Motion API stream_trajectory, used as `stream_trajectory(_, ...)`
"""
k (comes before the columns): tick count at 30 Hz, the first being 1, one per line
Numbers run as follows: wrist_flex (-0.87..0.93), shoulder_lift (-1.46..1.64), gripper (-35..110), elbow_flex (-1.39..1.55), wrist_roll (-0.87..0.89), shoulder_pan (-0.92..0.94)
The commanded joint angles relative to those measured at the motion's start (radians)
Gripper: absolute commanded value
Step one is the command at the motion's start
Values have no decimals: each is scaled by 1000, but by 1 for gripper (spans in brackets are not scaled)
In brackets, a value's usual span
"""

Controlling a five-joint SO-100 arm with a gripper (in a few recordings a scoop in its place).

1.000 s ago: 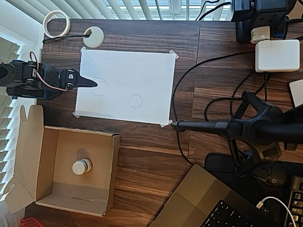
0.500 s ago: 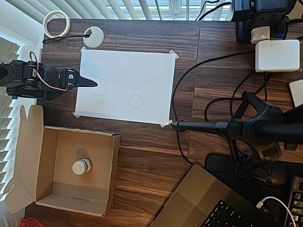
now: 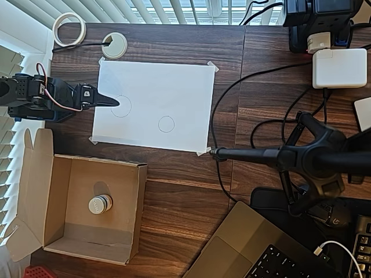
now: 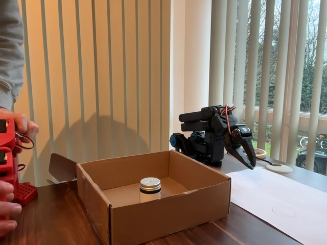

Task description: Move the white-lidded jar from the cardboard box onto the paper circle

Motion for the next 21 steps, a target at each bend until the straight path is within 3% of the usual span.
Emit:
stream_trajectory(1,5,66,21,-17,-18,-6)
stream_trajectory(8,-18,3,27,-81,-100,-11)
stream_trajectory(14,-54,-261,26,-316,-193,-38)
stream_trajectory(21,-118,-604,27,-606,-469,18)
